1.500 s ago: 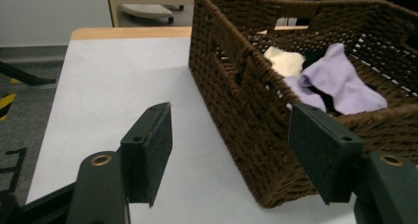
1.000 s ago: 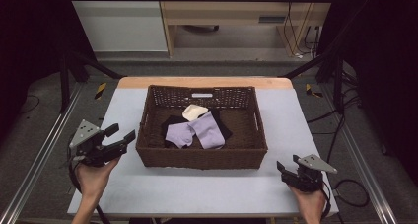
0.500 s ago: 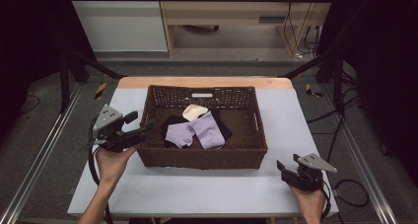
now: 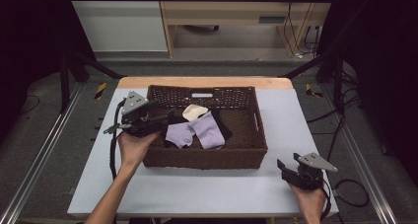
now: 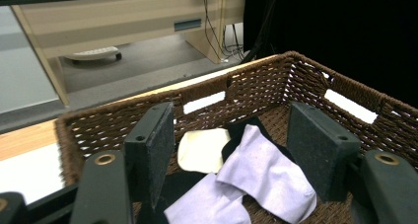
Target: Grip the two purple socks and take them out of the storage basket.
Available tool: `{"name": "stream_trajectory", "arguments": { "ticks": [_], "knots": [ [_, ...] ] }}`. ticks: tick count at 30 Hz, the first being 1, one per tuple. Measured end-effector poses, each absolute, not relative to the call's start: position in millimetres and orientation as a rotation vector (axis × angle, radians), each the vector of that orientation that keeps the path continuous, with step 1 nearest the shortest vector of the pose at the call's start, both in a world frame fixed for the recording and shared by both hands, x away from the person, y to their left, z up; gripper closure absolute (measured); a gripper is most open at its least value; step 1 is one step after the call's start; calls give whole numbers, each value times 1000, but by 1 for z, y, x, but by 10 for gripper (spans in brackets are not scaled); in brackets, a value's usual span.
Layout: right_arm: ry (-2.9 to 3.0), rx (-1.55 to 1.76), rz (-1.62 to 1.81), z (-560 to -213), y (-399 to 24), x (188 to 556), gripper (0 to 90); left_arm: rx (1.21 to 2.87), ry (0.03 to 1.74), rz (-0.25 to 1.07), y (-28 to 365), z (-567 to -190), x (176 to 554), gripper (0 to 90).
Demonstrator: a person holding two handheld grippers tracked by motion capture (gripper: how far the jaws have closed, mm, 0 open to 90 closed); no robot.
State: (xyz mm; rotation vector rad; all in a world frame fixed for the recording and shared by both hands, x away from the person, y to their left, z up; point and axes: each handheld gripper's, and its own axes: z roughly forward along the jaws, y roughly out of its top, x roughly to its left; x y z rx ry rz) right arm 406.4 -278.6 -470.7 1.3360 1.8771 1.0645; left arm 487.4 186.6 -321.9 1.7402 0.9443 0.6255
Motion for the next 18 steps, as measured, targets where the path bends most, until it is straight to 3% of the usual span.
{"name": "stream_trajectory", "arguments": {
  "ticks": [18],
  "knots": [
    [1875, 1349, 1068, -471, -281, 408, 364, 1827, 933, 616, 139, -341, 541, 366]
  ]
}}
